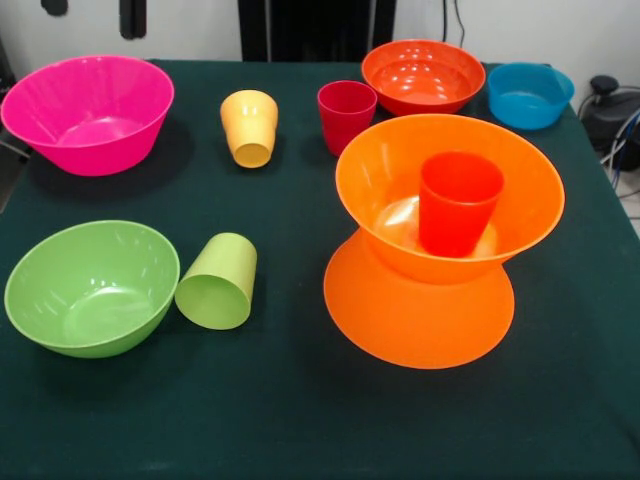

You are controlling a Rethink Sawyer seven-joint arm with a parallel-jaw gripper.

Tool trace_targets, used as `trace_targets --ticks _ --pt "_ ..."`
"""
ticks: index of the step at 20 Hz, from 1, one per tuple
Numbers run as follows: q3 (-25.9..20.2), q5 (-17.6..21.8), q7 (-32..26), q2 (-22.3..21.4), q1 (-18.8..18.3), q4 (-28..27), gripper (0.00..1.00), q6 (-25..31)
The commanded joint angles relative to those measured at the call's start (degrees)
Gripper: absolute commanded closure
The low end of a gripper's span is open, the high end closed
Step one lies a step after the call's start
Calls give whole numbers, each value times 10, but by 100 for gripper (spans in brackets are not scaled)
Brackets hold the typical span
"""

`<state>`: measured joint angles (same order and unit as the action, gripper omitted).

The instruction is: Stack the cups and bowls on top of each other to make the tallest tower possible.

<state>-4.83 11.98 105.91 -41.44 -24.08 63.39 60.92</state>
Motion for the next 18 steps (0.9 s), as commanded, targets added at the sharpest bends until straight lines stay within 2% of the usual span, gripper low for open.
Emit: trace_targets --ticks 1,3,6,14,18 --pt "19 -6 40 -38 -10 135 0 -16" --pt "34 -6 62 -44 -6 151 0 -34" --pt "73 2 138 -46 14 170 0 -77" --pt "108 -17 178 -37 19 199 0 -133" --pt "109 -28 174 -28 11 206 0 -154"
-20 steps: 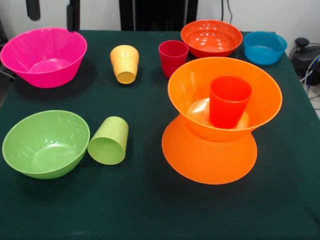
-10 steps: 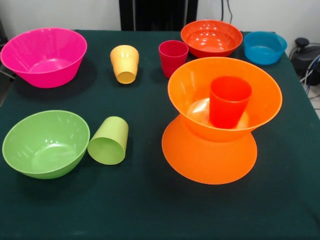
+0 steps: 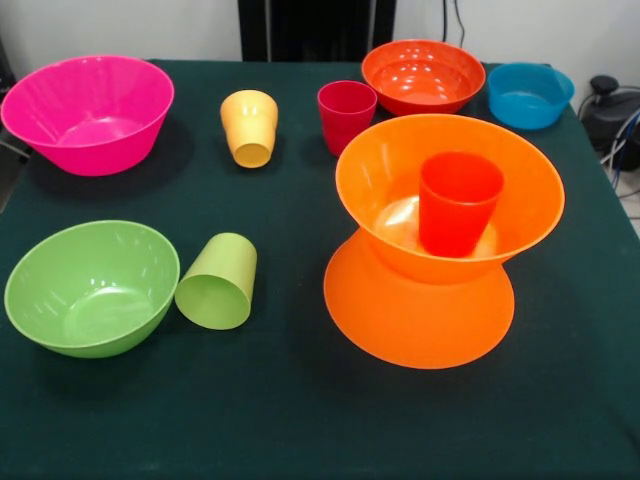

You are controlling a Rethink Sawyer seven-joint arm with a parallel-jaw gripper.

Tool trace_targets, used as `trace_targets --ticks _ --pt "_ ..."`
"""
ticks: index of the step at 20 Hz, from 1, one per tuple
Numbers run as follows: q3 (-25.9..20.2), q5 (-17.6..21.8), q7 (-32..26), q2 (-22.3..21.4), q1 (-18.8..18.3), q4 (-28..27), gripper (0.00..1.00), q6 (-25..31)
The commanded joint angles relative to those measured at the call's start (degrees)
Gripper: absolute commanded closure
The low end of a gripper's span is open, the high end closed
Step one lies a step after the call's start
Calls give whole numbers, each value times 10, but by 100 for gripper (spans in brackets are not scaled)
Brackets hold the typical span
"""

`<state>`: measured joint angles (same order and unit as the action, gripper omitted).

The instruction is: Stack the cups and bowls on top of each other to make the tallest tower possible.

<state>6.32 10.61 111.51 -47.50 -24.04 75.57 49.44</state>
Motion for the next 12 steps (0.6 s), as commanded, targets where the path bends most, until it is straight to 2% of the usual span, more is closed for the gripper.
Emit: trace_targets --ticks 1,12 --pt "-1 -15 117 34 11 83 0 -40" --pt "9 -31 126 39 7 110 0 -79"
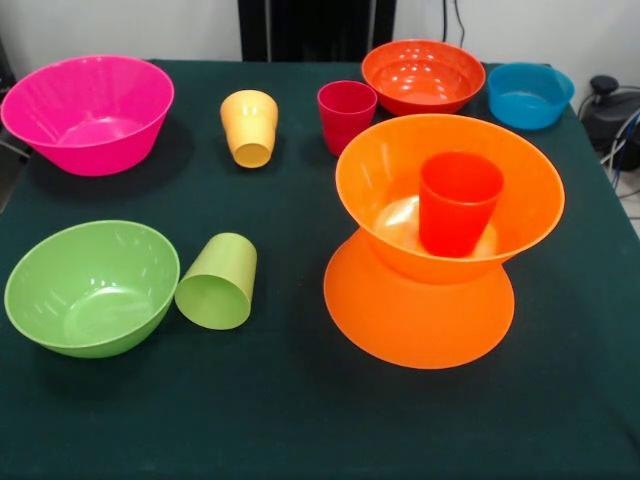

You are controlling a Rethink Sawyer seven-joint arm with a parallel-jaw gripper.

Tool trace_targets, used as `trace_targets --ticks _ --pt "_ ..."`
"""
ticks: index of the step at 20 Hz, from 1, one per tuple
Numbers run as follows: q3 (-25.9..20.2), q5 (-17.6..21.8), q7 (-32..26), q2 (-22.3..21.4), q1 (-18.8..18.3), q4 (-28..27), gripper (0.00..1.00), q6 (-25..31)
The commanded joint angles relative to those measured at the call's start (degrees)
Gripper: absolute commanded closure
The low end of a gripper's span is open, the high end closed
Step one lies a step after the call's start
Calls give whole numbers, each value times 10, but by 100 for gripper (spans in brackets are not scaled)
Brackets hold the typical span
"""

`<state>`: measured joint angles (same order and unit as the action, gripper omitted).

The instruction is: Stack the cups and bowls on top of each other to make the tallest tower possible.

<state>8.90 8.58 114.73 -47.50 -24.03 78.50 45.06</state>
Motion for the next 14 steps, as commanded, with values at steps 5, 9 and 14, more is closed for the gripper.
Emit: trace_targets --ticks 5,9,14 --pt "-10 -18 93 39 8 89 0 -46" --pt "-6 -22 91 41 9 93 0 -51" --pt "3 -31 99 47 12 97 0 -61"
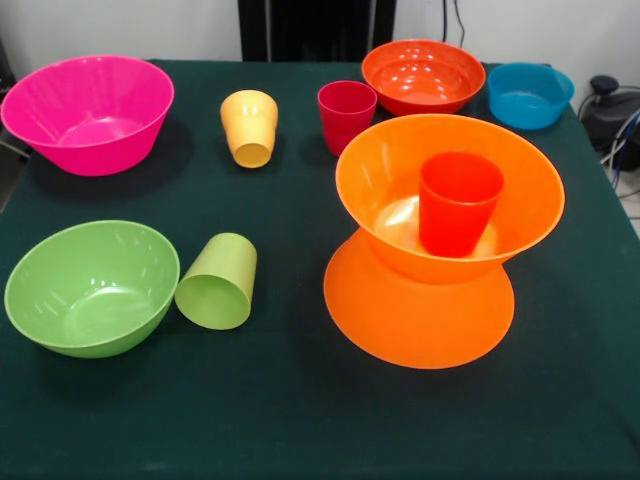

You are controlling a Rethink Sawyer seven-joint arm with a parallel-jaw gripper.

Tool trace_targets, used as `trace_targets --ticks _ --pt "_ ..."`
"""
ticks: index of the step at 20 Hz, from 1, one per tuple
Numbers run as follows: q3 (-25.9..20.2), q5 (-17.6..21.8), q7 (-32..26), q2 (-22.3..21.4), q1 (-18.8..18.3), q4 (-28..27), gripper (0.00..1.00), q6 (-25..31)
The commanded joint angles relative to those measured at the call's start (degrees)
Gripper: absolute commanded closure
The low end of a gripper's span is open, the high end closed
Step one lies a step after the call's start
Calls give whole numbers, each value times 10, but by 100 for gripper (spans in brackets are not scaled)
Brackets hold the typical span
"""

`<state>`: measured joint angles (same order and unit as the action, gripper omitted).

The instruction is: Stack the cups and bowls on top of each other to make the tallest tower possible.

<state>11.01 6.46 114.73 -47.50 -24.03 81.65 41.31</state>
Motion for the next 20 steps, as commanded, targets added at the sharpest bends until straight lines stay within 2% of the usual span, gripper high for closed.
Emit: trace_targets --ticks 1,20 --pt "-18 -12 99 48 11 68 0 -26" --pt "-43 -29 59 110 -18 67 0 -95"
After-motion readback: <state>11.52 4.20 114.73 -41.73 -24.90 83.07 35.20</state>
